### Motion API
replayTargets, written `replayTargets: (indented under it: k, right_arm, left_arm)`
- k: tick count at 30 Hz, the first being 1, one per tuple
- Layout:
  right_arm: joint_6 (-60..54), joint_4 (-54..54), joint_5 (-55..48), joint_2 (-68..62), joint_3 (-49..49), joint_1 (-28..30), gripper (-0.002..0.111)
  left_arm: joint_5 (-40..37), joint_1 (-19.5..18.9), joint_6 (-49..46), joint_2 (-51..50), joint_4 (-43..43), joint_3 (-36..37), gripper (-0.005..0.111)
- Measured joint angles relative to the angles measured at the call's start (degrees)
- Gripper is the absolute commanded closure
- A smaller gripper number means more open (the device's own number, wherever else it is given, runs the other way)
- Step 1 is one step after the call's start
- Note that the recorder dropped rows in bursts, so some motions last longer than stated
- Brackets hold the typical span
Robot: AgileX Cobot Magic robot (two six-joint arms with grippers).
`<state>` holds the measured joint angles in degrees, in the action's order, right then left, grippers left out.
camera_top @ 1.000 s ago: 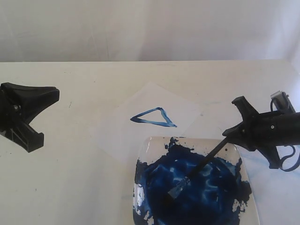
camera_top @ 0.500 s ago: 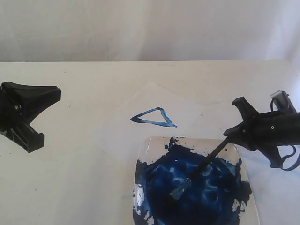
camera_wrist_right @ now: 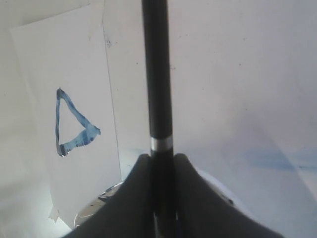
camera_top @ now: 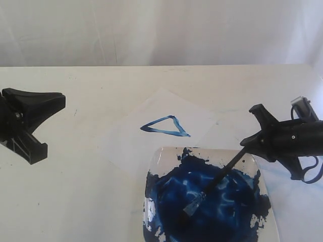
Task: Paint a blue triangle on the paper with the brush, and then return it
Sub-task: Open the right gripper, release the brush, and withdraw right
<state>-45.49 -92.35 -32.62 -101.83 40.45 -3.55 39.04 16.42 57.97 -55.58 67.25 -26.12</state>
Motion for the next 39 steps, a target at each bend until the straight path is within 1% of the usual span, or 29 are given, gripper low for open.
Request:
replayTargets:
  k: [5,8,22,30,32,33,36,39]
  right_arm:
    - [0.0,0.0,-0.4,0.0,0.0,0.0,0.093]
    - [0.0,0.0,-0.5,0.0,0.0,0.0,0.089]
    - [0.0,-0.1,-0.9,0.0,0.0,0.0,0.089]
    - [-0.1,0.0,-3.0,0.1,0.0,0.0,0.089]
    - [-1.2,0.2,-3.0,0.9,0.0,0.1,0.091]
    - [-2.1,0.3,-3.1,1.5,0.0,0.5,0.094]
    - [-4.6,1.5,-3.5,3.9,0.0,1.8,0.108]
    - [-8.3,3.7,-3.6,7.3,0.0,2.8,0.108]
  left_arm:
    - [0.1,0.0,0.0,0.0,0.0,0.0,0.107]
    - [0.1,0.0,0.0,0.0,0.0,0.0,0.107]
    - [0.4,0.0,0.0,0.0,0.0,0.0,0.107]
    - [0.4,0.0,0.0,0.0,0.0,0.0,0.107]
    - [0.4,0.0,0.0,0.0,0.0,0.0,0.107]
    - [0.4,0.0,0.0,0.0,0.0,0.0,0.107]
    - [0.4,0.0,0.0,0.0,0.0,0.0,0.107]
    - [0.4,0.0,0.0,0.0,0.0,0.0,0.107]
